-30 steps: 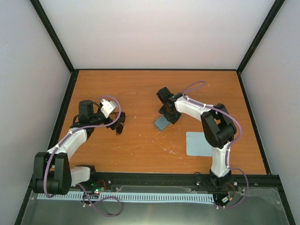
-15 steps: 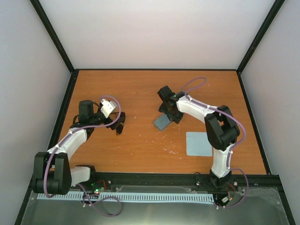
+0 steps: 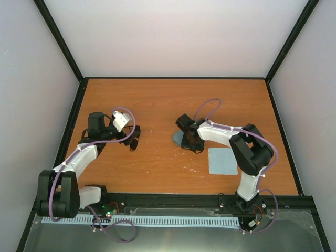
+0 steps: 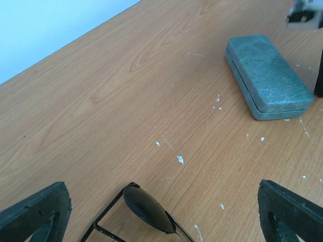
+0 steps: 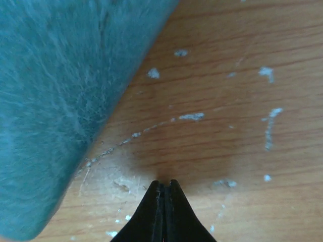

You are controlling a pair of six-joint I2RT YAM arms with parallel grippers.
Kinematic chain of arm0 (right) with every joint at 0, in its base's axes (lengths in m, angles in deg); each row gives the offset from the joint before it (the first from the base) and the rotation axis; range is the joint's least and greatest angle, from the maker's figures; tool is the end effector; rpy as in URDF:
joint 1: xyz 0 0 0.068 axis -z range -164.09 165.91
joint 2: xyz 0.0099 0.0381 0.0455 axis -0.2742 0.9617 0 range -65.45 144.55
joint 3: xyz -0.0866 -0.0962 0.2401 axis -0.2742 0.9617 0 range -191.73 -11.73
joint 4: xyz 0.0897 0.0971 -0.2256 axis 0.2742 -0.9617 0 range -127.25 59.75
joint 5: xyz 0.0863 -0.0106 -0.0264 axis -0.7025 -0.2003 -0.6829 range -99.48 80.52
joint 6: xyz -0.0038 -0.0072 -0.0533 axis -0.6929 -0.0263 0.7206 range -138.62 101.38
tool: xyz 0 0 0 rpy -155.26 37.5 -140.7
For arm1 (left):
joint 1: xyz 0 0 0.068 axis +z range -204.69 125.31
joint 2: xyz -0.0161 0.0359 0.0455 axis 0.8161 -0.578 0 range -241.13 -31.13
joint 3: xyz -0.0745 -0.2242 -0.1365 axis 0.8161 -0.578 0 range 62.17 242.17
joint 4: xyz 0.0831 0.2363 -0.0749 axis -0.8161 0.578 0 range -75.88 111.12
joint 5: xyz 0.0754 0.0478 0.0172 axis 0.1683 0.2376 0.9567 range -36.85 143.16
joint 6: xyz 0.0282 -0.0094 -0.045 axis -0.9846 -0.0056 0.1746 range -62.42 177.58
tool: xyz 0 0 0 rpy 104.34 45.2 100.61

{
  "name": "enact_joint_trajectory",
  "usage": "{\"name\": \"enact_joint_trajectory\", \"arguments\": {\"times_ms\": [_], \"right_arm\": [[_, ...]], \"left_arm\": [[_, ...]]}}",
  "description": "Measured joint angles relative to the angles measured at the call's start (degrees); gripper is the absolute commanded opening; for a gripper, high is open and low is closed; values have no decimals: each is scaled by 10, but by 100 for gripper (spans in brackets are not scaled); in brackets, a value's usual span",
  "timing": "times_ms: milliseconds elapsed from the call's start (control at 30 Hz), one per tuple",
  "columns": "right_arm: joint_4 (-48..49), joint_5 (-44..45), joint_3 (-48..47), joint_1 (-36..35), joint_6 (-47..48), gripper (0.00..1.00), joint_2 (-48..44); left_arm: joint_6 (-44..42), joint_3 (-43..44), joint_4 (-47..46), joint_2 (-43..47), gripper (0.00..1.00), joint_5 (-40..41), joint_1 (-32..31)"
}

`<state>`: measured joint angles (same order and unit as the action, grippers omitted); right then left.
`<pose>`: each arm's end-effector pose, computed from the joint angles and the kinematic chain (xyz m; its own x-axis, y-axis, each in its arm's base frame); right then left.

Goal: Organize the sunglasses
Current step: Adjust the sunglasses case at the center of the board.

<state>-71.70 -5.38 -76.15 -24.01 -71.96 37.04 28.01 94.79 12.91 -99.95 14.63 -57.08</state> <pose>0.2523 0.2079 0.1597 -0.9557 0.2436 -0.1650 0.2287 0.9679 0.1039 0.2400 -0.0322 0.2050 -0.2307 0.3960 -0.8888 0.7545 0.6496 0.0936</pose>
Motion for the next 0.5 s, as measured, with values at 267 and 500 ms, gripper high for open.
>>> {"name": "enact_joint_trajectory", "arguments": {"times_ms": [267,500], "right_arm": [[24,-12,-36,-19,30,3,51],[40,-15,-99,-25,54,3,99]], "left_arm": [[-2,-1,1,15,99,6,0],[-2,-12,0,25,100,8,0]]}}
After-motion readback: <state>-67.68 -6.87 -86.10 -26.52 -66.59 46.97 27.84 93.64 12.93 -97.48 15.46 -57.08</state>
